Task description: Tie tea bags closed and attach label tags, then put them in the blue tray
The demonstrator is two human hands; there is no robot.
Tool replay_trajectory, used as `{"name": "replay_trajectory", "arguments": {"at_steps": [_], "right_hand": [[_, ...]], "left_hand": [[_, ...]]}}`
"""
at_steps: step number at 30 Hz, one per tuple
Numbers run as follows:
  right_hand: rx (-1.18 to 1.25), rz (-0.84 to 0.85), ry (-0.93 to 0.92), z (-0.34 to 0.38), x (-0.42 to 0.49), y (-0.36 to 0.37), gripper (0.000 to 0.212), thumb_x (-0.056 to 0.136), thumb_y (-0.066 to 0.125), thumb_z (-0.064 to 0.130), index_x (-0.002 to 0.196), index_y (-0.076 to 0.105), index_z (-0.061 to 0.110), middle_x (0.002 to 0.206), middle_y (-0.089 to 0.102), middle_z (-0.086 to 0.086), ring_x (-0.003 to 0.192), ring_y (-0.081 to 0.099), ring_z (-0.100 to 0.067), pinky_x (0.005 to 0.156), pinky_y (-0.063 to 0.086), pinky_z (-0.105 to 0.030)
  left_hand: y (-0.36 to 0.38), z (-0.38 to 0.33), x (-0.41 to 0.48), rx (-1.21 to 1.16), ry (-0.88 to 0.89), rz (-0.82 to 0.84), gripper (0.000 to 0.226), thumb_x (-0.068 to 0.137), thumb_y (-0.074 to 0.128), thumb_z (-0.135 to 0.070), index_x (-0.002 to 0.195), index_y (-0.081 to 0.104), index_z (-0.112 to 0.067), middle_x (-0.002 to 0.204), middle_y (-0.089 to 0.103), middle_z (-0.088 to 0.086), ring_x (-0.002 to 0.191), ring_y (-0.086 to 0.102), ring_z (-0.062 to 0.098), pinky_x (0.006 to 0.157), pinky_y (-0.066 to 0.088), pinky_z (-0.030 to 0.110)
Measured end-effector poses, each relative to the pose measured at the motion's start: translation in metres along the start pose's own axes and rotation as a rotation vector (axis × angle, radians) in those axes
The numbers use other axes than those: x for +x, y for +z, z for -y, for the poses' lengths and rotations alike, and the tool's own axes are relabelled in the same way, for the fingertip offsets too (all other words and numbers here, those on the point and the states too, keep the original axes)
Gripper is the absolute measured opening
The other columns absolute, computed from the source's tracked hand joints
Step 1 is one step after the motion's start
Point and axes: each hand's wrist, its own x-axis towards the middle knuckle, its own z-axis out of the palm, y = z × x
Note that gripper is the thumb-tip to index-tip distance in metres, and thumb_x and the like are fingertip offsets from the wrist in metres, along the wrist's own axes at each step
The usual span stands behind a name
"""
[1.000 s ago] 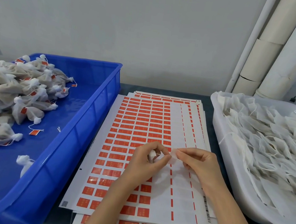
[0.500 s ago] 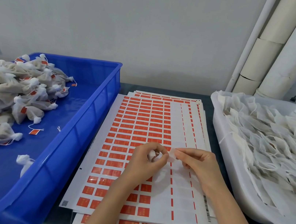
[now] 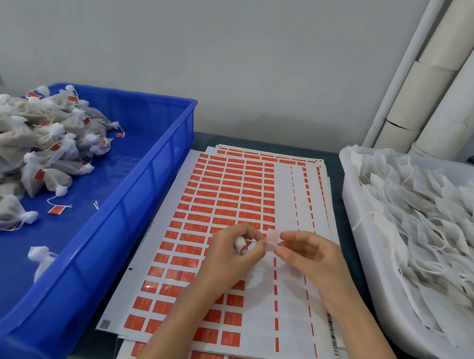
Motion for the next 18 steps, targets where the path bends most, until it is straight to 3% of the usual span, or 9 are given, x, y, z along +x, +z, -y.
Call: {"name": "replay_trajectory", "arguments": {"at_steps": [7, 13, 18], "right_hand": [[-0.002, -0.032, -0.018, -0.0054, 0.0032, 0.0008, 0.015, 0.078, 0.078, 0.018, 0.088, 0.072, 0.028, 0.081, 0.072, 0.020, 0.081, 0.066, 0.005, 0.062, 0.048, -0.005], [-0.048, -0.050, -0.038, -0.0098, 0.0046, 0.0011, 0.015, 0.083, 0.074, 0.018, 0.093, 0.072, 0.028, 0.090, 0.072, 0.017, 0.086, 0.067, 0.002, 0.076, 0.052, -0.014], [0.003, -0.063, -0.099, -0.0078, 0.0053, 0.0003, 0.020, 0.088, 0.067, 0.020, 0.107, 0.068, 0.028, 0.099, 0.071, 0.012, 0.085, 0.068, -0.005, 0.074, 0.056, -0.019]], "left_hand": [[-0.0003, -0.0012, 0.0004, 0.005, 0.006, 0.022, 0.017, 0.086, 0.067, -0.013, 0.079, 0.065, -0.028, 0.078, 0.064, -0.014, 0.081, 0.059, 0.000, 0.068, 0.048, 0.009], [-0.0009, -0.0014, -0.0006, -0.013, 0.021, 0.063, 0.017, 0.086, 0.067, -0.013, 0.079, 0.066, -0.029, 0.077, 0.065, -0.012, 0.080, 0.060, 0.004, 0.068, 0.049, 0.010], [-0.0008, 0.0000, 0.0003, -0.012, 0.009, 0.056, 0.014, 0.086, 0.066, -0.013, 0.082, 0.067, -0.025, 0.080, 0.067, -0.010, 0.082, 0.060, 0.004, 0.070, 0.049, 0.010]]}}
